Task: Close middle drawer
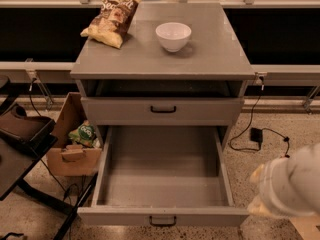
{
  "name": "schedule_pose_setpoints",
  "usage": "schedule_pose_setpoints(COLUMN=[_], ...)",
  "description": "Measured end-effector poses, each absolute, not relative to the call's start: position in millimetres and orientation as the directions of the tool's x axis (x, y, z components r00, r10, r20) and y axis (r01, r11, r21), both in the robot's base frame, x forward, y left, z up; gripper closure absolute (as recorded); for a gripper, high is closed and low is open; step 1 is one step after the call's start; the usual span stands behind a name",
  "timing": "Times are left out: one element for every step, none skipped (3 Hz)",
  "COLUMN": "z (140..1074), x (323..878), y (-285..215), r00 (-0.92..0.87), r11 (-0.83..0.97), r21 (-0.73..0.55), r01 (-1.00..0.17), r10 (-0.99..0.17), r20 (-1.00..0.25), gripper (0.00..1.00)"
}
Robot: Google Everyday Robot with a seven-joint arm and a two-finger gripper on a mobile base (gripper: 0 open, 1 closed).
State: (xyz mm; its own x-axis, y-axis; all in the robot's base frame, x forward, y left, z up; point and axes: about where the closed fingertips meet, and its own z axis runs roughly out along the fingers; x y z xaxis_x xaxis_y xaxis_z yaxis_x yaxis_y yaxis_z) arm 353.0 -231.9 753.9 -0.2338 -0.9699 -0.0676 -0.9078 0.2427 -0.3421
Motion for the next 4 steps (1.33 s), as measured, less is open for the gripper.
schedule_pose_setpoints(z=[653.2, 588.1, 573.5, 573.8], x=[326.5, 311.7, 308.0, 308.2], y=[-239.7, -243.6, -242.6, -236.5], r00=[-0.266, -0.291, -0.296, -0.294], r11=[0.278, 0.299, 0.303, 0.303], r21=[-0.213, -0.106, -0.074, -0.083], r01=[-0.937, -0.948, -0.95, -0.949], r10=[-0.96, -0.953, -0.951, -0.95], r20=[-0.081, -0.084, -0.09, -0.106], gripper=[0.73, 0.97, 1.0, 1.0])
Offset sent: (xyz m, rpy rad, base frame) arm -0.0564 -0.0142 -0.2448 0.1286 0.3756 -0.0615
